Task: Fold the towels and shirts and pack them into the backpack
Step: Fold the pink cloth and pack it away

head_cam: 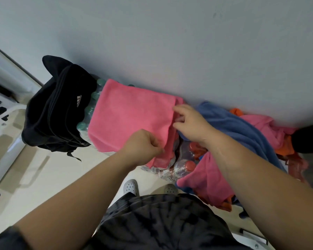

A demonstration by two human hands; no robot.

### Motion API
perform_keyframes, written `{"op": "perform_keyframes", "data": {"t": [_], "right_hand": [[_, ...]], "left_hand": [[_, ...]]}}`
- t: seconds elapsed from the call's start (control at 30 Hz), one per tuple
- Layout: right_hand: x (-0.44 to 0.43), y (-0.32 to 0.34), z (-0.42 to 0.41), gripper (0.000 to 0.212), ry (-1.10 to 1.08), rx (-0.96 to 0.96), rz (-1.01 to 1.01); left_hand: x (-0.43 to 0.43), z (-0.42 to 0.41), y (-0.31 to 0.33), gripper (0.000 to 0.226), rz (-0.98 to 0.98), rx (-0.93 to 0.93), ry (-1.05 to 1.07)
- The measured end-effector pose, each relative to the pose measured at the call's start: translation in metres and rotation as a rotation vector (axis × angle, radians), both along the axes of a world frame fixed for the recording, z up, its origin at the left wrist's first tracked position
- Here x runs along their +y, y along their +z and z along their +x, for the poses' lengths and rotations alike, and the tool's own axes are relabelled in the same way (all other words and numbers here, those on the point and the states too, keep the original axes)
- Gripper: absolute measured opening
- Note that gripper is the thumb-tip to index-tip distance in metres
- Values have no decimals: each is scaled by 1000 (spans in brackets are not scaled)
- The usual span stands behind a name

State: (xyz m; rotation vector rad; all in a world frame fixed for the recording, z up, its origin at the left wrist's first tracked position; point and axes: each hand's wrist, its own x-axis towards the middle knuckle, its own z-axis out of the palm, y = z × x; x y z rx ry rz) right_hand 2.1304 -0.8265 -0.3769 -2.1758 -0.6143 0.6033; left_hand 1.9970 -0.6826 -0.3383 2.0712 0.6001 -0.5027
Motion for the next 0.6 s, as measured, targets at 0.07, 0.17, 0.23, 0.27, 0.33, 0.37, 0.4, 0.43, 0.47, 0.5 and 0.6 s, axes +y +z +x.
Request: {"op": "perform_keyframes", "data": {"t": [0.07, 0.17, 0.23, 0.27, 0.33, 0.37, 0.4, 0.43, 0.47, 0.5, 0.6], "right_hand": [[-3, -11, -5, 56, 15, 50, -34], [-2, -12, -4, 59, 48, 68, -34], [-2, -7, -2, 61, 45, 77, -20], [-1, -3, -1, 60, 26, 76, 7], [-3, 7, 0, 55, -34, 37, 89], [-5, 12, 0, 53, -60, 11, 130], [-8, 15, 0, 52, -79, -17, 159], [-12, 16, -1, 51, -91, -41, 161], [-15, 14, -1, 51, -94, -59, 139], [-18, 10, -1, 50, -78, -73, 85], [-22, -4, 0, 42, 58, -105, -196]], "left_hand": [[-7, 2, -17, 19, 45, 40, -4], [-8, 5, -19, 16, 65, 53, -11], [-8, 6, -12, 13, 48, 69, -32], [-8, 6, -8, 11, 43, 73, -33], [-6, 7, 2, 6, 31, 60, -30], [-6, 7, 7, 6, 19, 47, -32], [-7, 8, 10, 7, 5, 32, -33], [-10, 8, 11, 7, -3, 26, -36], [-13, 9, 10, 7, -2, 26, -43], [-16, 10, 7, 8, 0, 32, -56], [-24, 9, -10, 7, -20, 76, -138]]}}
